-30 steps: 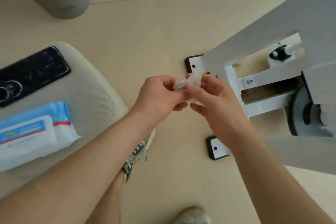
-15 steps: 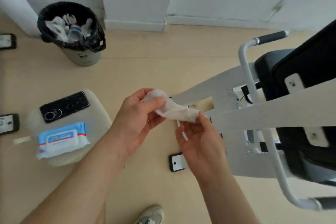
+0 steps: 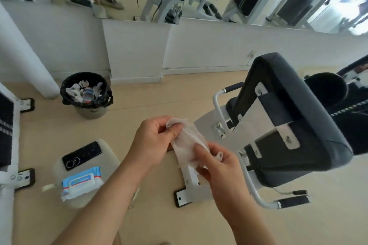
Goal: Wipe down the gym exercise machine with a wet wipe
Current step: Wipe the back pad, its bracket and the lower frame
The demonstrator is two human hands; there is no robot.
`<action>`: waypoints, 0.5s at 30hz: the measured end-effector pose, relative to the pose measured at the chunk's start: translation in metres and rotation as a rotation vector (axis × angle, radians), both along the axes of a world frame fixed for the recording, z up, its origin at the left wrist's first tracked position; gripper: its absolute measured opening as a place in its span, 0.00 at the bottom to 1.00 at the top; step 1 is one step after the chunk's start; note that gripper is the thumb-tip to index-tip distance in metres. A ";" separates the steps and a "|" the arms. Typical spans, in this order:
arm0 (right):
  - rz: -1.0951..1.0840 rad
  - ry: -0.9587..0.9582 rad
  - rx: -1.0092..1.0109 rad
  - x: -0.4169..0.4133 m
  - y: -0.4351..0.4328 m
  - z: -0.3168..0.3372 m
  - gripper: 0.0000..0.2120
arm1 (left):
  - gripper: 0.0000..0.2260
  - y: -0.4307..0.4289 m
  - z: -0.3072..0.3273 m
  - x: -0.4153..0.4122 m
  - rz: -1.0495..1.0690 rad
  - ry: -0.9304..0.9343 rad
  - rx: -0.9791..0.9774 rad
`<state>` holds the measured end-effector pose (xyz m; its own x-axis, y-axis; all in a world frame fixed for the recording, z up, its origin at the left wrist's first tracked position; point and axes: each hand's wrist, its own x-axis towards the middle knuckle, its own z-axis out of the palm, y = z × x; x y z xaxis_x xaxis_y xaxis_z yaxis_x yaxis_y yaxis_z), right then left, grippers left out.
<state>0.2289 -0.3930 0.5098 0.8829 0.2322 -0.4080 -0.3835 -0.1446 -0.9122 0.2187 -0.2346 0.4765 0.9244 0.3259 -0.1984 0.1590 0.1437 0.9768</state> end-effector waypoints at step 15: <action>-0.899 -0.075 -0.027 0.076 -0.054 0.057 0.09 | 0.08 -0.113 0.077 0.151 -0.094 -0.300 0.624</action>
